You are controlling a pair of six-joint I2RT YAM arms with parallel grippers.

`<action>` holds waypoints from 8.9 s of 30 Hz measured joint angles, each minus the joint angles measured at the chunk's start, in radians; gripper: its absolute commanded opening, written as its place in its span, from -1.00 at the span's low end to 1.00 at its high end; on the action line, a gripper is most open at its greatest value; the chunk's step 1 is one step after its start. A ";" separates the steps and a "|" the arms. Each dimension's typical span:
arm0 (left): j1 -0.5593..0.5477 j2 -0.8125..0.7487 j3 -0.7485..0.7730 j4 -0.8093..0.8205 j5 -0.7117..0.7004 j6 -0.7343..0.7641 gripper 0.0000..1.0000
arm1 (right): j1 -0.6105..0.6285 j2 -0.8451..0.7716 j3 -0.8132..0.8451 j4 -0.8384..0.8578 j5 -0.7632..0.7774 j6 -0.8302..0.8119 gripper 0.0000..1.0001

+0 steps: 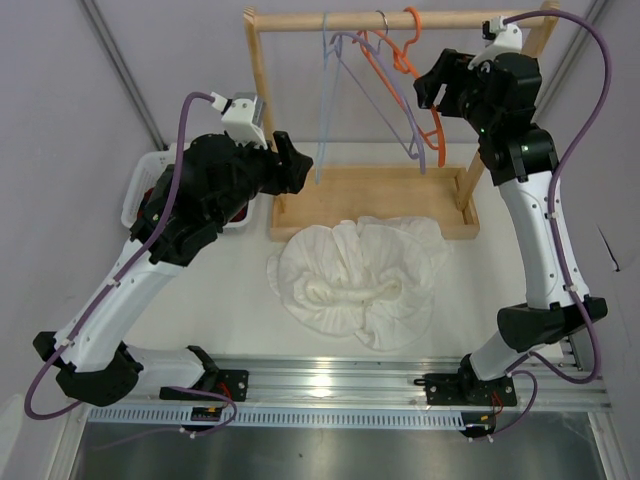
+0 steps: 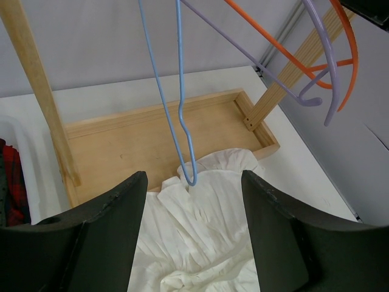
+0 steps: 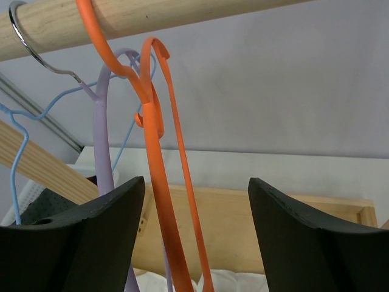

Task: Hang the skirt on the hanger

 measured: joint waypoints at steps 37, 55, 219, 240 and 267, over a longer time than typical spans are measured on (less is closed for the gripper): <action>0.002 0.004 0.000 -0.028 0.002 0.029 0.40 | 0.044 0.011 0.032 -0.007 0.148 -0.091 -1.00; 0.020 0.004 -0.008 -0.004 0.051 0.045 0.41 | -0.049 -0.111 -0.135 0.103 0.018 -0.008 -1.00; -0.180 -0.217 -0.877 0.296 0.167 -0.138 -0.97 | 0.332 -0.666 -1.435 0.414 -0.706 0.316 -1.00; -0.204 -0.068 -0.964 0.460 0.024 -0.023 0.01 | 0.337 -0.462 -1.537 0.668 -0.713 0.311 -1.00; -0.210 -0.126 -0.815 0.354 0.134 0.253 0.32 | 0.304 -0.355 -1.474 0.658 -0.745 0.279 -1.00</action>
